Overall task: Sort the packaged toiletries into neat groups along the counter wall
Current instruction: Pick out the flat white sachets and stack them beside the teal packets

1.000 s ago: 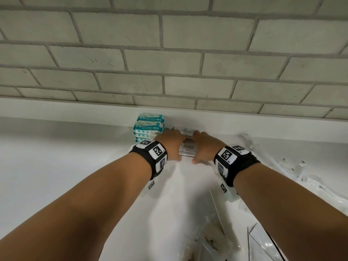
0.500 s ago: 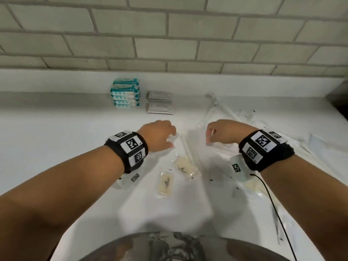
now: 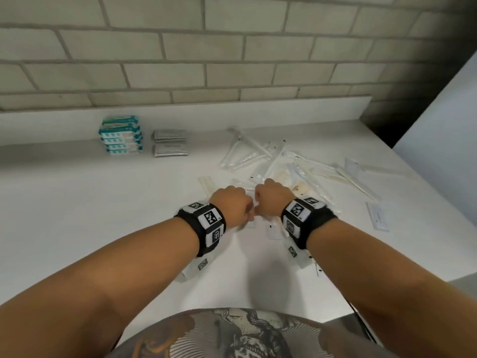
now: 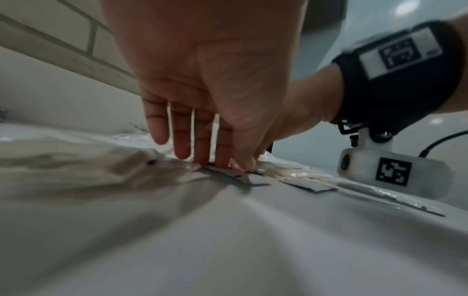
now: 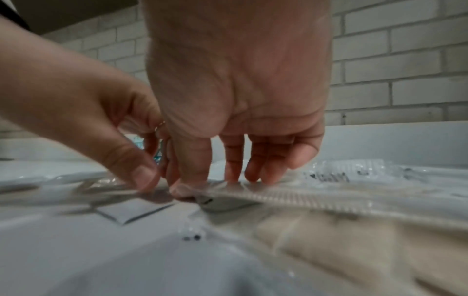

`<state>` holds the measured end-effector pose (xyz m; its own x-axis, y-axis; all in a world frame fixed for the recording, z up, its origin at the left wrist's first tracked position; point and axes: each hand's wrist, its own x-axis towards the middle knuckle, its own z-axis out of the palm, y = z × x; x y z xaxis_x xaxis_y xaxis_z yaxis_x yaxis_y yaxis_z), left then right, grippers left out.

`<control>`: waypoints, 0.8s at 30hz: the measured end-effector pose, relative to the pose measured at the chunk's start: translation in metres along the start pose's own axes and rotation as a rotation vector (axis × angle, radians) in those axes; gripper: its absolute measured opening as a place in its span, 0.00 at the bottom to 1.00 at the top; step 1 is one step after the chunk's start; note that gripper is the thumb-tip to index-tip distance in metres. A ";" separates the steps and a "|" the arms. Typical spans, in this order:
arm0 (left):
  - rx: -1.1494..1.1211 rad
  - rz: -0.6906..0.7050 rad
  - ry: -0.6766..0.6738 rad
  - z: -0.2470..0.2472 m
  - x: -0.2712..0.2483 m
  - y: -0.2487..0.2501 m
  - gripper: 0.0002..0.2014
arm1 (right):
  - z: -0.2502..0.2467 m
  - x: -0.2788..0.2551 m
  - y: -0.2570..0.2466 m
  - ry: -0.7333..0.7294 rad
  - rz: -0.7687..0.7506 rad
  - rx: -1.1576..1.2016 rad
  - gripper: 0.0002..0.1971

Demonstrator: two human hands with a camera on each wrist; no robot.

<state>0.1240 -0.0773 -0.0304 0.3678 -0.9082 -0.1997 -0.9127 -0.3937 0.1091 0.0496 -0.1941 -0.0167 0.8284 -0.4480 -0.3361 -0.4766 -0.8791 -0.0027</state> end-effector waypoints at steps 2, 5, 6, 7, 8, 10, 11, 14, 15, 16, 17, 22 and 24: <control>-0.027 -0.090 -0.001 0.001 0.003 0.006 0.14 | -0.001 0.006 -0.002 -0.029 0.046 -0.034 0.22; -0.066 -0.203 -0.006 0.003 0.004 0.011 0.18 | -0.002 0.010 0.002 -0.056 0.081 0.014 0.19; -0.063 -0.224 -0.001 0.004 0.004 0.013 0.16 | -0.001 0.011 0.005 -0.062 0.084 0.060 0.22; -0.066 -0.236 0.001 0.005 0.005 0.014 0.14 | 0.000 0.011 0.007 -0.072 0.082 0.095 0.24; -0.077 -0.245 0.003 0.006 0.006 0.016 0.13 | 0.001 0.011 0.008 -0.073 0.072 0.113 0.24; -0.089 -0.263 -0.003 0.007 0.007 0.021 0.11 | 0.004 0.009 0.009 -0.018 0.036 0.071 0.19; -0.094 -0.277 0.001 0.007 0.006 0.025 0.12 | 0.006 0.006 0.008 0.038 0.005 0.004 0.17; -0.140 -0.365 0.043 0.009 0.005 0.033 0.16 | 0.012 -0.001 0.004 0.168 -0.106 -0.184 0.14; -0.150 -0.399 0.040 0.010 0.006 0.035 0.17 | 0.013 -0.001 0.004 0.168 -0.120 -0.200 0.14; -0.171 -0.432 0.025 0.011 0.008 0.036 0.18 | 0.013 0.000 0.005 0.140 -0.107 -0.170 0.14; -0.210 -0.462 0.001 0.011 0.010 0.035 0.18 | 0.011 0.001 0.007 0.097 -0.080 -0.102 0.15; -0.273 -0.430 -0.118 0.006 0.016 0.031 0.14 | -0.005 0.004 0.030 -0.128 -0.134 0.218 0.12; -0.181 -0.374 -0.150 0.001 0.014 0.034 0.16 | -0.010 0.002 0.044 -0.078 -0.189 0.442 0.04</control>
<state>0.0981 -0.1036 -0.0309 0.6247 -0.6732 -0.3957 -0.6711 -0.7219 0.1687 0.0336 -0.2356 -0.0080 0.8961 -0.2585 -0.3609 -0.4131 -0.7831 -0.4649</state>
